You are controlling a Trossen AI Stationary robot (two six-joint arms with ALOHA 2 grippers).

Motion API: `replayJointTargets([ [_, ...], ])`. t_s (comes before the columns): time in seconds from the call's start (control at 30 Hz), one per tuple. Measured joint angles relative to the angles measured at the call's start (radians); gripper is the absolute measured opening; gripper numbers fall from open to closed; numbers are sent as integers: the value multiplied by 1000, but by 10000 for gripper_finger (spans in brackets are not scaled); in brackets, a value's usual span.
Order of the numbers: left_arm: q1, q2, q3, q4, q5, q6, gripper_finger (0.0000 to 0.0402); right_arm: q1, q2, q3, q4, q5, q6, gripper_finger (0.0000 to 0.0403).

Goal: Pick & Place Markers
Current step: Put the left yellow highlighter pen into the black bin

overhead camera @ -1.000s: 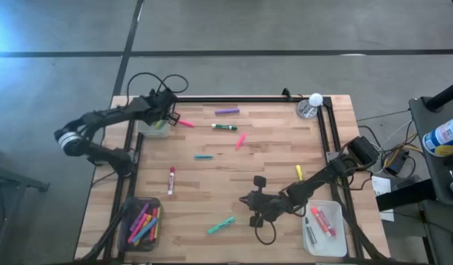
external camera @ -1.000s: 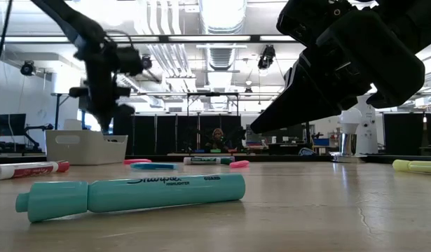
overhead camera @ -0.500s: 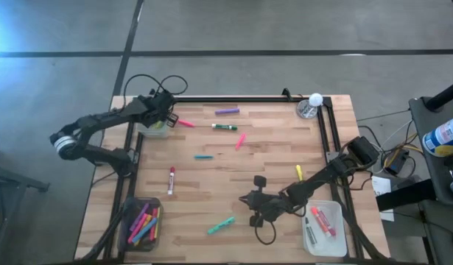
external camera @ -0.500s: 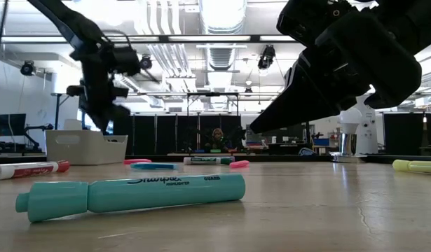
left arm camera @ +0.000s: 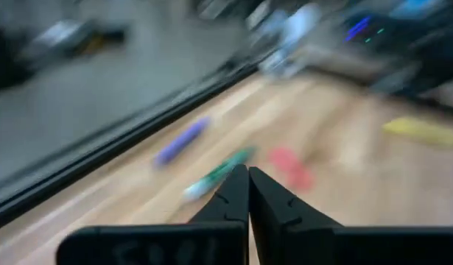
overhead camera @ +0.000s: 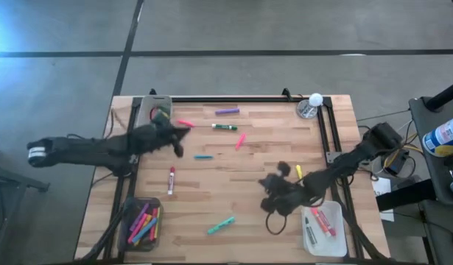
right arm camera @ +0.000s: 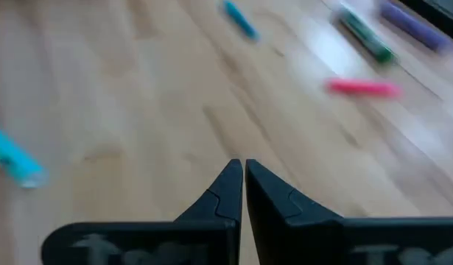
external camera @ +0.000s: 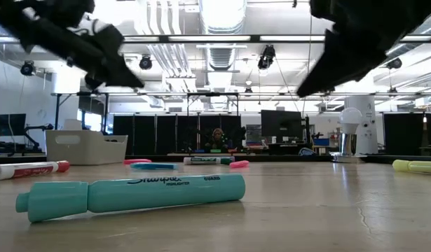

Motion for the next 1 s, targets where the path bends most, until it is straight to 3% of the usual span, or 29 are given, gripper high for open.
replayJointTargets([
  [0.13,-123,1,-176,407,59,102,2,-3,-87,0,-288,0,243,13],
  [0.27,-152,26,-269,585,119,167,1,-5,-137,-1,-539,-93,472,13],
  [0.43,-152,44,-295,604,129,170,1,-7,-147,-5,-685,-228,617,13],
  [0.73,-152,69,-290,610,130,159,0,-95,-134,-107,-714,-385,691,16],
  [1.0,-152,90,-291,606,130,157,0,-192,-160,-165,-709,-415,679,94],
])
